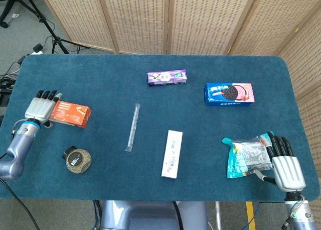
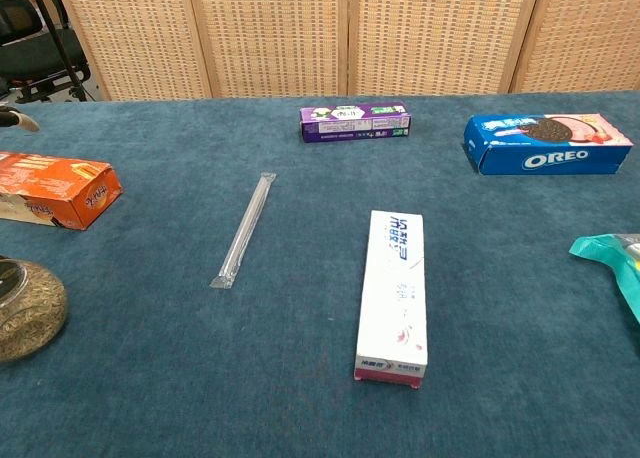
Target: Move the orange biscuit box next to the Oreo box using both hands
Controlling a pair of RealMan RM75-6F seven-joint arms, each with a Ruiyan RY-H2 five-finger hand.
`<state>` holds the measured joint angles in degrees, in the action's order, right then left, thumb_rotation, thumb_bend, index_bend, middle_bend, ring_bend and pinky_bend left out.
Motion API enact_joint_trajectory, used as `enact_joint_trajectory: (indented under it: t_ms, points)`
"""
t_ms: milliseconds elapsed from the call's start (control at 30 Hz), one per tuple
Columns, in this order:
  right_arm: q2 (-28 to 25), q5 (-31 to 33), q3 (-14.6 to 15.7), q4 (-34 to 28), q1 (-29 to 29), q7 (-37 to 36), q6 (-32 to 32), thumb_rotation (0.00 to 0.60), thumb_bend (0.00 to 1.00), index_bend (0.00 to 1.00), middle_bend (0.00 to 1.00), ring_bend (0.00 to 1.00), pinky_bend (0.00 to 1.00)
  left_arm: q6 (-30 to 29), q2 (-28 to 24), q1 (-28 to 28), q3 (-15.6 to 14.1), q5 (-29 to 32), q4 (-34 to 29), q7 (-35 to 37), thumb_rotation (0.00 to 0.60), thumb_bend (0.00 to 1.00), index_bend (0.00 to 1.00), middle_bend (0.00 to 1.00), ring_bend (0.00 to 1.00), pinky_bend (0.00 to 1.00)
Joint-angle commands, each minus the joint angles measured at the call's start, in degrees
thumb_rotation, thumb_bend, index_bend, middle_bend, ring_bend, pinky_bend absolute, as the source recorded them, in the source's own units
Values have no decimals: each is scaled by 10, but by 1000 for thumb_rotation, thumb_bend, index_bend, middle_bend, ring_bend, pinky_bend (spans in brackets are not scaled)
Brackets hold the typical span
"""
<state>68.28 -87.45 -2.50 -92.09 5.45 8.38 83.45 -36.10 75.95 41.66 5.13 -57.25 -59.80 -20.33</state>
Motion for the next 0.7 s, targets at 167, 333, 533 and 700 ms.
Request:
enact_joint_trajectory:
  t_ms: [167, 333, 533, 700]
  points:
    - [-1, 0, -1, 1, 0, -5, 2, 600, 70, 0, 0, 0, 0, 11, 12, 11, -1, 19, 3, -11, 600, 76, 47, 0, 0, 0]
    - [-3, -1, -1, 0, -2, -8, 5, 600, 69, 0, 0, 0, 0, 13, 19, 11, -8, 34, 7, -25, 600, 81, 47, 0, 0, 0]
    - [-4, -3, 0, 0, -2, -9, 6, 600, 66, 0, 0, 0, 0, 17, 24, 11, -18, 52, 11, -38, 600, 104, 58, 0, 0, 0]
    - [-3, -4, 1, 0, -2, -8, 5, 600, 66, 0, 0, 0, 0, 10, 30, 10, -23, 57, 16, -46, 600, 143, 101, 0, 0, 0]
